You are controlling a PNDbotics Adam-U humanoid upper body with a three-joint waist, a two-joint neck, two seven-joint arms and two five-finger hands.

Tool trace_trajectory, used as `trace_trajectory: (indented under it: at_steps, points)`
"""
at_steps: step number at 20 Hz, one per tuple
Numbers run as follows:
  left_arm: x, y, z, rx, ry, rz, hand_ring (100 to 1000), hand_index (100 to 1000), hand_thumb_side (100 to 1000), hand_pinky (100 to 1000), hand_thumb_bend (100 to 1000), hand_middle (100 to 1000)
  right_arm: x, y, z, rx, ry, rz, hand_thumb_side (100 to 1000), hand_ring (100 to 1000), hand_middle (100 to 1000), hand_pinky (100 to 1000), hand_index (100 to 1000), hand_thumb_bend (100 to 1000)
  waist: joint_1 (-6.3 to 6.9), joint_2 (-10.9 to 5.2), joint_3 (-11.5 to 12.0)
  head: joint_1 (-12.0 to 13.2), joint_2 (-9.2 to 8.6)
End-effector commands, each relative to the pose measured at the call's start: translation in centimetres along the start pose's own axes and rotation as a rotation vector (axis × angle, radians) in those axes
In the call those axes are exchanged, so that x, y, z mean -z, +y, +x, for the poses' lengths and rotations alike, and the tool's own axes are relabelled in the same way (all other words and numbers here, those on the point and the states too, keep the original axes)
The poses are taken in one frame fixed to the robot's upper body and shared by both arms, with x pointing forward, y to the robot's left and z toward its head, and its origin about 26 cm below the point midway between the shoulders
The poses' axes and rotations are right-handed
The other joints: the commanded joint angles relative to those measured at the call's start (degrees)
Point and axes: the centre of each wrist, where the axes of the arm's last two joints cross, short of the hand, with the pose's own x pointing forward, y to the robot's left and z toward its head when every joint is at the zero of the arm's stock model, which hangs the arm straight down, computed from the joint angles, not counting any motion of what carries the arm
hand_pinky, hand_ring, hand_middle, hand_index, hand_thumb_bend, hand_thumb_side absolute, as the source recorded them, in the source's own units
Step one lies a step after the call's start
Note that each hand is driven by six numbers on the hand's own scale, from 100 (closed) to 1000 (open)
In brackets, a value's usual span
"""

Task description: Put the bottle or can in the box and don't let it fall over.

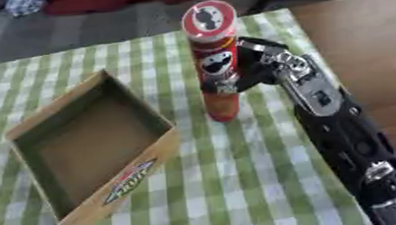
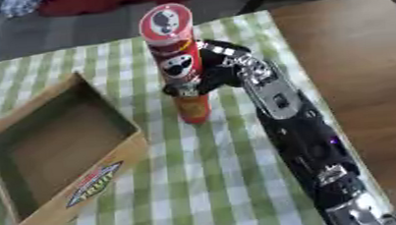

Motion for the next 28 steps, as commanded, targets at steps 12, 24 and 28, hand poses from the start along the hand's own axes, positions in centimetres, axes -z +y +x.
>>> trace_trajectory:
  at_steps: [12,24,28]
  points:
    - [0.40,-0.06,1.10,-0.007,-0.038,-0.010,1000,808,724,697,100,1000,0.31,-0.37,0.96,-0.019,-0.002,0.006,106,1000,954,927,921,446,-0.25,-0.83,0.31,-0.23,-0.96]
    - [0.40,-0.05,1.10,-0.006,-0.035,-0.007,1000,802,721,696,100,1000,0.12,-0.54,0.78,0.023,0.037,-0.023,100,903,835,949,806,472,-0.18,-0.78,0.24,-0.32,-0.88]
    - [0.40,-0.04,1.10,-0.006,-0.034,-0.007,1000,801,721,696,100,1000,0.09,-0.53,0.74,0.038,0.046,-0.025,100,866,809,971,766,468,-0.17,-0.78,0.21,-0.33,-0.94]
